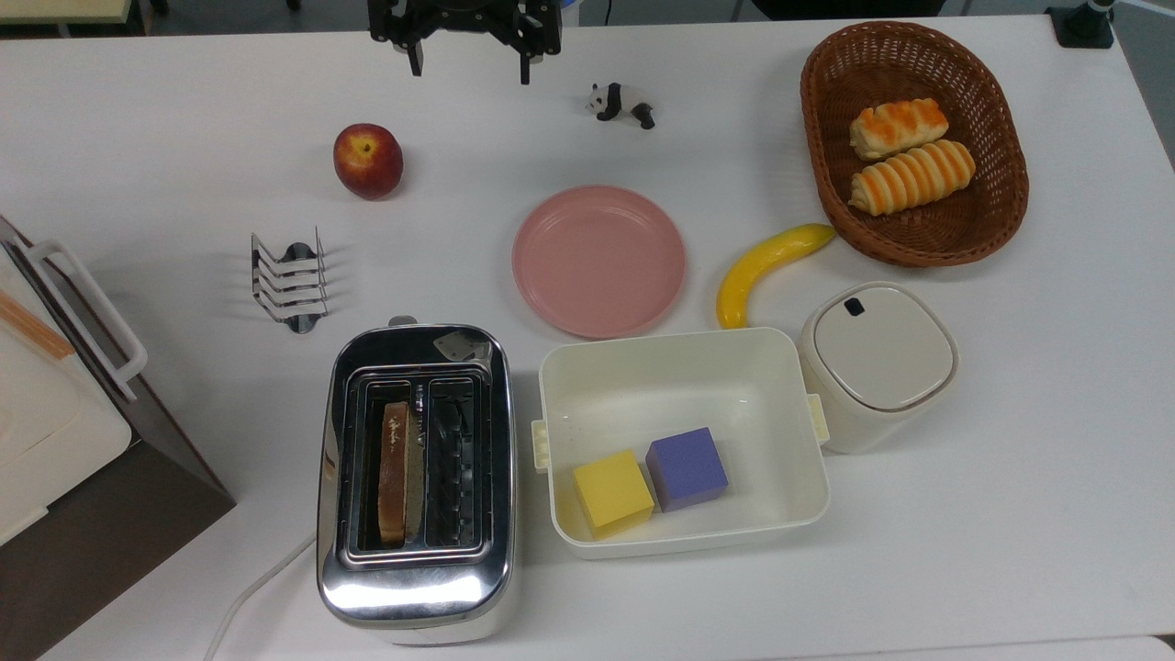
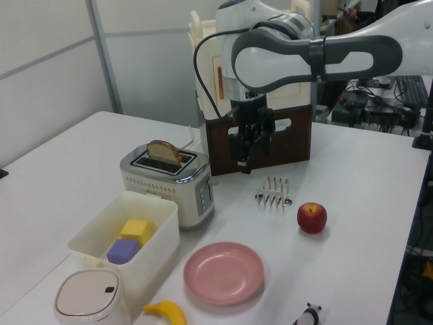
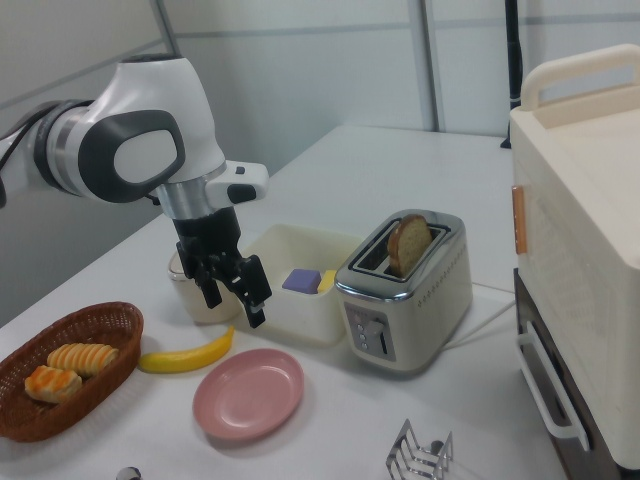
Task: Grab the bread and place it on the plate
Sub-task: 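Move the gripper from rest toward the silver toaster, then lower the open gripper onto the toast slice in the toaster slot and close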
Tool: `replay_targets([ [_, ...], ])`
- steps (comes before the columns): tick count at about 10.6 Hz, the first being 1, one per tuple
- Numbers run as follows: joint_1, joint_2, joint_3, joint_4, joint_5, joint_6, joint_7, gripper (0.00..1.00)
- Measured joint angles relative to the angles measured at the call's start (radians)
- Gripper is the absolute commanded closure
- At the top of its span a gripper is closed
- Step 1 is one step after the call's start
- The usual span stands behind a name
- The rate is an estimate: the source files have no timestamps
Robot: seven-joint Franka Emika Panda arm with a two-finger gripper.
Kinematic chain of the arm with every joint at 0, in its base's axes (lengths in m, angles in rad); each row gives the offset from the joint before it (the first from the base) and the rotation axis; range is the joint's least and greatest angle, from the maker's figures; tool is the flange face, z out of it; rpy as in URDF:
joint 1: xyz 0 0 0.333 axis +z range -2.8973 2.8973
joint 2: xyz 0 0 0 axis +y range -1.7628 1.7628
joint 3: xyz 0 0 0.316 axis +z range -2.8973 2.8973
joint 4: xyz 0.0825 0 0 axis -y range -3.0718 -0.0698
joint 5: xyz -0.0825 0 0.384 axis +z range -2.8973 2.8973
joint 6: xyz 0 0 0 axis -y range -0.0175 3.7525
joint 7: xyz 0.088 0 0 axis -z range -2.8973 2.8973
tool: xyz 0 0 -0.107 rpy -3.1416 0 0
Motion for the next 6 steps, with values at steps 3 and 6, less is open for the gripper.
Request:
replay_targets([
  [3,-0.002,0.011,0.000,-0.001,0.000,0.065,-0.008,0.00],
  [6,-0.009,0.069,-0.008,0.001,0.000,0.323,-0.008,0.00],
])
